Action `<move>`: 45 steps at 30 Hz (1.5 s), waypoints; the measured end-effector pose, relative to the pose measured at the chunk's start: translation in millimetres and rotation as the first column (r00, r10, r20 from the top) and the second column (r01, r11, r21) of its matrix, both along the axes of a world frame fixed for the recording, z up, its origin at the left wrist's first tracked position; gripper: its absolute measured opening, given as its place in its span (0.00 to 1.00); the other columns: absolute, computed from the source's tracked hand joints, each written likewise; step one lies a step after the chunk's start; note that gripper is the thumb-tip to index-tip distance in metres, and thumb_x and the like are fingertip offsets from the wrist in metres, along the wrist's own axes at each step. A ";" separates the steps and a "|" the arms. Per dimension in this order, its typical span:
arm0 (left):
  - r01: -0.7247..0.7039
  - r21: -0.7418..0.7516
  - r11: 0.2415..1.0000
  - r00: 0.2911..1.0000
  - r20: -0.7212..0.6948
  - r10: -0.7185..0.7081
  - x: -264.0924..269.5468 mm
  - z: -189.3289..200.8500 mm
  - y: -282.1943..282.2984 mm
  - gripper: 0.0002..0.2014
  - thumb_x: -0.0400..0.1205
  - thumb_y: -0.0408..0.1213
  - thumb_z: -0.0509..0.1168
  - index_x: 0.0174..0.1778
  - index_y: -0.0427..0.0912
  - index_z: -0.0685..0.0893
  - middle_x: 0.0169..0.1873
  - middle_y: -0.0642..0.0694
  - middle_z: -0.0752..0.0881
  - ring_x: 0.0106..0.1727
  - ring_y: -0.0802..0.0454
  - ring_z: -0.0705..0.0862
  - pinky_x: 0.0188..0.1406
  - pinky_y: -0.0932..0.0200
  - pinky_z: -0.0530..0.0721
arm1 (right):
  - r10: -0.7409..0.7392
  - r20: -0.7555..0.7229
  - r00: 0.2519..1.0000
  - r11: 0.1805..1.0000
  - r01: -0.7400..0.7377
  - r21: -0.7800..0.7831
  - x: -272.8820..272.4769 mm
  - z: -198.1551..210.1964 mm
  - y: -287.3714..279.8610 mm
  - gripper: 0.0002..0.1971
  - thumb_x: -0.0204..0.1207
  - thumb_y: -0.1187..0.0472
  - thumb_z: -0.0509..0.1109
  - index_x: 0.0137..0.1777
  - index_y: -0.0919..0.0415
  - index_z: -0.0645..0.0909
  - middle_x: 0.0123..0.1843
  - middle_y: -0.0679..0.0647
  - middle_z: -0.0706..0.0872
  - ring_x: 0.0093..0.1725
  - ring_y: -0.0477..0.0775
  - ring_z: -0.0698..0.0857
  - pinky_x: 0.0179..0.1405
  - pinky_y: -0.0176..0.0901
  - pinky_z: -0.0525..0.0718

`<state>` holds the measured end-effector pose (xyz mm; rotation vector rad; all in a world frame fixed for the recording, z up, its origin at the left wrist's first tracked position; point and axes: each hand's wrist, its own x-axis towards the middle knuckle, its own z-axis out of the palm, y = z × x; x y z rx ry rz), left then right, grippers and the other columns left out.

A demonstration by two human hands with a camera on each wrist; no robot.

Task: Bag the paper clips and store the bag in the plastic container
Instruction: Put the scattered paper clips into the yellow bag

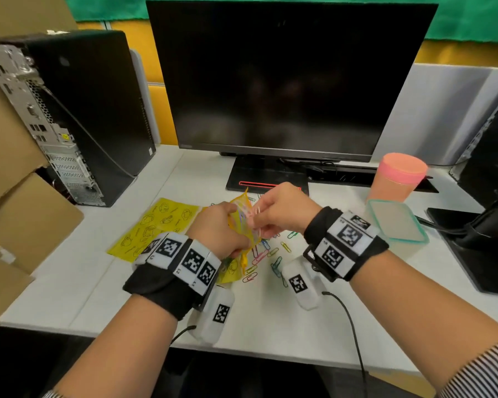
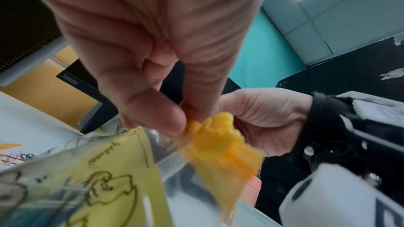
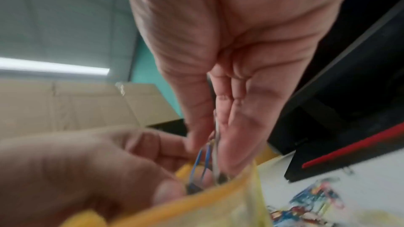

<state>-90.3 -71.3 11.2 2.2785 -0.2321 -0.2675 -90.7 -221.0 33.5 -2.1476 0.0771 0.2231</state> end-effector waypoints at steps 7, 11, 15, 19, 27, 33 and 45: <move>0.018 -0.036 0.999 0.996 0.087 -0.015 -1.8 23.2 -2.2 0.36 0.65 0.29 0.74 0.72 0.41 0.75 0.49 0.44 0.84 0.33 0.42 0.88 0.43 0.43 0.90 | -0.137 0.231 0.963 0.988 0.149 -0.035 -17.5 15.5 -12.6 0.14 0.71 0.50 0.75 0.45 0.61 0.82 0.32 0.57 0.87 0.24 0.53 0.82 0.21 0.39 0.80; 0.119 -0.142 0.983 0.988 0.120 -0.102 -6.8 37.1 -24.2 0.32 0.71 0.28 0.72 0.72 0.44 0.75 0.53 0.46 0.81 0.26 0.46 0.86 0.41 0.44 0.91 | -0.126 0.210 0.970 0.989 0.140 -0.054 -31.4 14.5 -20.7 0.14 0.70 0.63 0.73 0.49 0.57 0.71 0.26 0.57 0.83 0.15 0.45 0.78 0.14 0.34 0.73; 0.147 -0.288 0.946 0.987 0.108 -0.121 -0.4 35.1 -36.2 0.22 0.77 0.23 0.65 0.66 0.43 0.79 0.48 0.45 0.81 0.25 0.48 0.84 0.33 0.52 0.91 | -0.314 0.314 0.896 0.949 0.309 0.068 -38.9 16.7 -45.9 0.13 0.70 0.73 0.66 0.48 0.58 0.69 0.22 0.58 0.80 0.09 0.43 0.72 0.11 0.33 0.68; 0.090 -0.472 0.877 0.982 -0.105 -0.157 22.6 23.1 -23.5 0.13 0.81 0.25 0.64 0.59 0.42 0.81 0.38 0.45 0.83 0.29 0.55 0.84 0.28 0.64 0.88 | -0.385 0.342 0.857 0.921 0.378 0.090 -47.3 9.7 -71.3 0.10 0.72 0.70 0.64 0.46 0.56 0.70 0.24 0.66 0.81 0.14 0.54 0.73 0.18 0.39 0.71; -0.273 0.076 0.959 0.955 -0.095 0.280 87.0 -47.5 15.7 0.11 0.79 0.24 0.59 0.37 0.40 0.84 0.33 0.39 0.81 0.34 0.40 0.85 0.36 0.59 0.89 | -0.481 0.298 0.824 0.874 0.479 0.085 -63.3 -2.0 -110.7 0.13 0.72 0.74 0.63 0.40 0.53 0.69 0.26 0.68 0.81 0.09 0.49 0.72 0.13 0.35 0.70; -0.144 0.586 0.798 0.984 -0.002 0.179 102.1 -54.9 18.7 0.15 0.80 0.33 0.62 0.62 0.38 0.84 0.57 0.39 0.87 0.61 0.41 0.85 0.57 0.54 0.82 | -0.529 0.234 0.815 0.848 0.506 0.156 -66.0 -16.2 -125.9 0.12 0.72 0.75 0.64 0.46 0.57 0.71 0.26 0.68 0.81 0.12 0.53 0.71 0.19 0.37 0.69; 0.177 0.686 0.705 0.979 -0.052 -0.195 114.3 -54.0 -15.9 0.15 0.81 0.35 0.57 0.63 0.41 0.80 0.62 0.39 0.83 0.61 0.40 0.83 0.64 0.48 0.80 | -0.500 0.197 0.843 0.862 0.465 0.202 -54.6 -28.3 -118.2 0.14 0.74 0.75 0.64 0.43 0.53 0.74 0.26 0.66 0.81 0.13 0.55 0.74 0.13 0.36 0.69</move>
